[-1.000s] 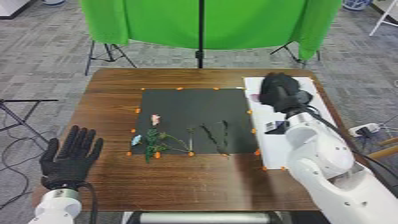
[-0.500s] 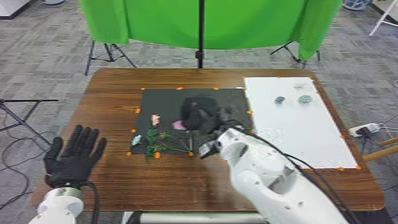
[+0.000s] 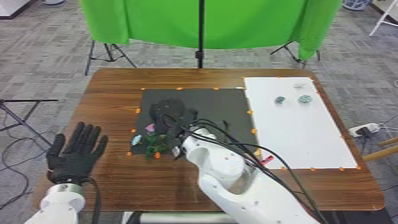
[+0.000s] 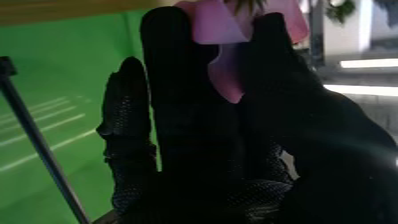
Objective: Arrange flowers
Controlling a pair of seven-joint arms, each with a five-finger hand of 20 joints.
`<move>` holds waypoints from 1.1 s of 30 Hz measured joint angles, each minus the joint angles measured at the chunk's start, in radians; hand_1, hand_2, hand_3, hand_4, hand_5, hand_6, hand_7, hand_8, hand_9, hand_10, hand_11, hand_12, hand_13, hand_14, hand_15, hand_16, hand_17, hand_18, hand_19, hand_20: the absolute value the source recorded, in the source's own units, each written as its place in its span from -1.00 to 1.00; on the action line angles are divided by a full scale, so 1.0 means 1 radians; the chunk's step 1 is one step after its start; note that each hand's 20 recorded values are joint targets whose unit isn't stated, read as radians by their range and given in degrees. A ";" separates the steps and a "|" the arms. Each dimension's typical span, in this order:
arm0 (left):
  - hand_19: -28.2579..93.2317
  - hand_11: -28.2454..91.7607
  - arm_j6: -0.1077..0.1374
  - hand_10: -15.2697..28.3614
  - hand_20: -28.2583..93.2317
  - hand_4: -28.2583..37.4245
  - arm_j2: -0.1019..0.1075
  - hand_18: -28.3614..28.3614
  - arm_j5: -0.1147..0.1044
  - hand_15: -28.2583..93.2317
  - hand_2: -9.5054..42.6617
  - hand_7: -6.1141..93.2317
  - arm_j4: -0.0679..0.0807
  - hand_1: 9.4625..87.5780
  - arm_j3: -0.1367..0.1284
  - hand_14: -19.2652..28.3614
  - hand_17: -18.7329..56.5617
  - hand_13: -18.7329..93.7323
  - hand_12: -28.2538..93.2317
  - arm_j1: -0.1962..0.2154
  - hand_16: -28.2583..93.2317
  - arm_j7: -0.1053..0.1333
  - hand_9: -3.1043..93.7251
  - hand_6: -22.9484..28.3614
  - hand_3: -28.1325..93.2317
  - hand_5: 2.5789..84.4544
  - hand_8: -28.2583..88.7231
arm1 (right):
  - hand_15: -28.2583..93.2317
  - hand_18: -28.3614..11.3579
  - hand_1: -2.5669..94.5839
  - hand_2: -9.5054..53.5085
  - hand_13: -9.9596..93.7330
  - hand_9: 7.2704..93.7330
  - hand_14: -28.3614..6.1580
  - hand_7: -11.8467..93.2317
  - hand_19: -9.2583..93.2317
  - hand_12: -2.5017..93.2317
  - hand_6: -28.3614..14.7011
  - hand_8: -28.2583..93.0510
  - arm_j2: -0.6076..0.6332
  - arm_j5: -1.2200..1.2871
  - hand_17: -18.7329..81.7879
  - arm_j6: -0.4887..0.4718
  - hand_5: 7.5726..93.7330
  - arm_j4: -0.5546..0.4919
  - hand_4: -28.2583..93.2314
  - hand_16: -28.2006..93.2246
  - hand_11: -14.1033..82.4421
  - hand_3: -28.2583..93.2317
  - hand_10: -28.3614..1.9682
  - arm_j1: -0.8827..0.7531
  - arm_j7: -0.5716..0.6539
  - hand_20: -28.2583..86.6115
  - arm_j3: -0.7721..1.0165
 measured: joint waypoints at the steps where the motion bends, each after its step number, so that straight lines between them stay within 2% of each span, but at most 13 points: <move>1: 0.14 -0.16 0.000 0.44 -0.29 -1.00 0.002 0.51 0.000 0.09 0.04 -0.68 0.001 -0.58 0.000 0.50 -0.70 -0.11 -0.38 -0.003 -0.67 0.000 -0.07 0.31 0.73 0.12 -0.67 | 0.11 -0.67 0.29 -1.00 0.52 0.62 0.28 0.04 0.86 -0.14 0.20 -0.57 -0.011 -0.002 0.10 0.001 0.41 0.023 -1.00 0.05 -0.44 0.54 0.07 0.005 0.005 -0.06 0.000; 6: 0.14 -0.16 0.000 0.44 -0.29 -1.00 0.015 0.50 0.000 0.09 0.04 -0.68 0.000 -0.58 0.000 0.50 -0.70 -0.12 -0.38 -0.010 -0.67 0.000 -0.08 0.31 0.73 0.12 -0.67 | 0.12 -0.68 0.27 -1.00 0.50 0.56 0.25 0.04 0.87 -0.22 0.19 -0.57 -0.026 0.019 0.09 -0.003 0.40 0.044 -1.00 0.03 -0.35 0.55 0.02 0.003 0.046 -0.05 0.002; 15: 0.14 -0.16 -0.001 0.44 -0.29 -1.00 0.019 0.51 -0.001 0.10 0.04 -0.67 0.000 -0.58 0.002 0.50 -0.70 -0.12 -0.38 -0.010 -0.67 0.000 -0.07 0.31 0.73 0.12 -0.67 | 0.14 -0.68 0.27 -1.00 0.49 0.52 0.23 0.04 0.87 -0.27 0.19 -0.58 -0.025 0.018 0.09 -0.020 0.38 0.025 -1.00 0.01 -0.30 0.54 -0.01 -0.024 0.061 -0.05 -0.004; 18: 0.14 -0.16 -0.003 0.44 -0.29 -1.00 0.021 0.51 -0.003 0.10 0.03 -0.67 0.000 -0.58 0.002 0.50 -0.70 -0.11 -0.38 -0.011 -0.67 0.000 -0.07 0.31 0.73 0.13 -0.67 | 0.16 -0.70 0.24 -1.00 0.45 0.43 0.13 0.00 0.86 -0.41 0.17 -0.60 -0.025 0.017 0.06 -0.021 0.36 0.027 -1.00 -0.05 -0.19 0.55 -0.10 -0.032 0.070 -0.06 -0.007; 20: 0.14 -0.16 -0.006 0.44 -0.29 -1.00 0.022 0.51 -0.011 0.10 0.03 -0.67 0.000 -0.58 0.002 0.50 -0.70 -0.11 -0.38 -0.013 -0.67 0.000 -0.07 0.31 0.73 0.13 -0.67 | 0.19 -0.71 0.15 -1.00 0.39 0.35 0.04 -0.03 0.86 -0.53 0.18 -0.61 -0.026 0.018 0.05 -0.021 0.32 0.032 -1.00 -0.15 -0.12 0.62 -0.16 -0.035 0.083 -0.08 -0.008; 22: 0.14 -0.16 -0.011 0.44 -0.29 -1.00 0.024 0.51 -0.026 0.10 0.03 -0.67 0.000 -0.58 0.002 0.50 -0.70 -0.11 -0.38 -0.015 -0.67 0.000 -0.07 0.31 0.73 0.13 -0.67 | 0.23 -0.71 0.06 -1.00 0.36 0.29 -0.01 -0.09 0.87 -0.57 0.20 -0.73 -0.028 0.018 0.04 -0.020 0.29 0.043 -1.00 -0.24 -0.14 0.73 -0.20 -0.036 0.095 -0.09 -0.008; 24: 0.14 -0.16 -0.017 0.44 -0.29 -1.00 0.026 0.51 -0.048 0.10 0.03 -0.67 0.000 -0.58 0.000 0.51 -0.70 -0.11 -0.38 -0.017 -0.67 0.000 -0.06 0.32 0.73 0.14 -0.67 | 0.25 -0.71 0.03 -1.00 0.33 0.27 -0.04 -0.12 0.87 -0.57 0.19 -0.83 -0.028 0.024 0.04 -0.020 0.28 0.052 -1.00 -0.26 -0.15 0.78 -0.22 -0.038 0.107 -0.10 -0.008; 28: 0.15 -0.15 -0.015 0.44 -0.29 -1.00 0.027 0.51 -0.084 0.11 0.03 -0.66 -0.003 -0.58 -0.006 0.51 -0.70 -0.10 -0.37 -0.017 -0.67 0.000 -0.06 0.33 0.74 0.15 -0.67 | 0.25 -0.71 0.02 -1.00 0.32 0.25 -0.04 -0.13 0.88 -0.58 0.18 -0.84 -0.028 0.073 0.03 -0.025 0.26 0.054 -1.00 -0.27 -0.16 0.78 -0.24 -0.046 0.139 -0.10 -0.001; 33: 0.16 -0.14 -0.007 0.45 -0.29 -1.00 0.027 0.52 -0.098 0.13 0.03 -0.66 -0.012 -0.58 -0.014 0.51 -0.69 -0.10 -0.37 -0.015 -0.67 0.002 -0.05 0.33 0.74 0.16 -0.67 | 0.28 -0.73 -0.01 -1.00 0.31 0.23 -0.07 -0.26 0.89 -0.59 0.15 -0.83 -0.026 0.083 0.02 -0.041 0.25 0.052 -1.00 -0.27 -0.20 0.79 -0.26 -0.054 0.140 -0.10 0.005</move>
